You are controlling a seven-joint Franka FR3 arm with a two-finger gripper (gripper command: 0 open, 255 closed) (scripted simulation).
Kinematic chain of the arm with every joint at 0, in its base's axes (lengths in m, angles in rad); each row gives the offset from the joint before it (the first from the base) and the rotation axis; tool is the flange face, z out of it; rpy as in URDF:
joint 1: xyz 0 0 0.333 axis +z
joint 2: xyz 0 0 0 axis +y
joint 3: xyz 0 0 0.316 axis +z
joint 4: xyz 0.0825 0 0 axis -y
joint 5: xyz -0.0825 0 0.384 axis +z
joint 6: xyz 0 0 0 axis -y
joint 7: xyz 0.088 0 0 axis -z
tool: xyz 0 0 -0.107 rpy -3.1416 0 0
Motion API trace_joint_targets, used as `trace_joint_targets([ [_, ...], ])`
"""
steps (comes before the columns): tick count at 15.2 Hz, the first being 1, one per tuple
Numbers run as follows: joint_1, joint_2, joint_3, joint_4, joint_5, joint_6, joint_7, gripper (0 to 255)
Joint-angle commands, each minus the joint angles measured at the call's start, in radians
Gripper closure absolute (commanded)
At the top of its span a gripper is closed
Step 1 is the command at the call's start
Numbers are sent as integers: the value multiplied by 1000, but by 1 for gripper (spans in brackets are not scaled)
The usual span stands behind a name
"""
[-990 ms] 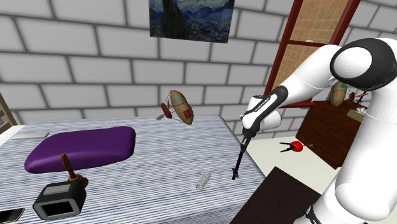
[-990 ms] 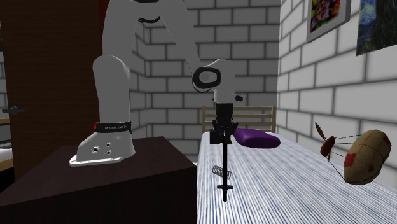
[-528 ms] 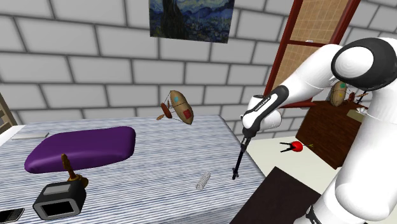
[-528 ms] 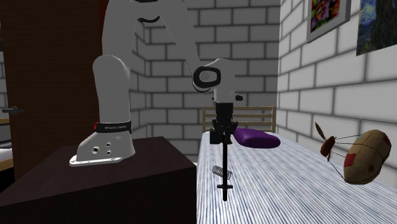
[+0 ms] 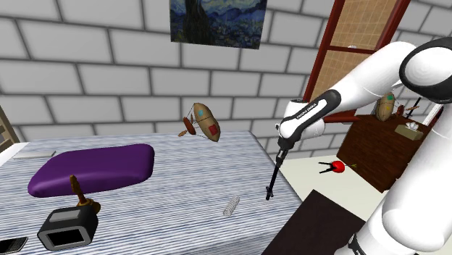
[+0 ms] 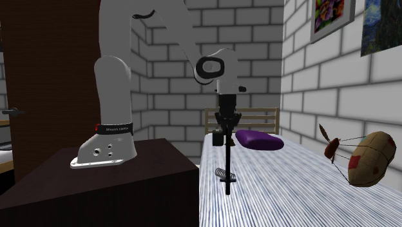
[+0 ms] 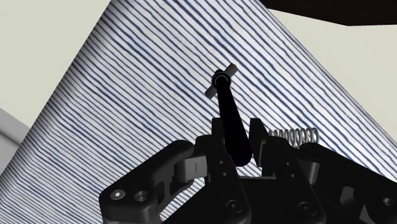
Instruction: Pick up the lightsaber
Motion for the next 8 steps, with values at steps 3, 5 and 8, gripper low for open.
trace_joint_targets([
  [3,0,-53,-3,7,-26,-58,17,255],
  [5,-1,-79,-3,12,-36,-88,25,255],
  [8,-2,-93,-3,15,-42,-106,29,255],
])
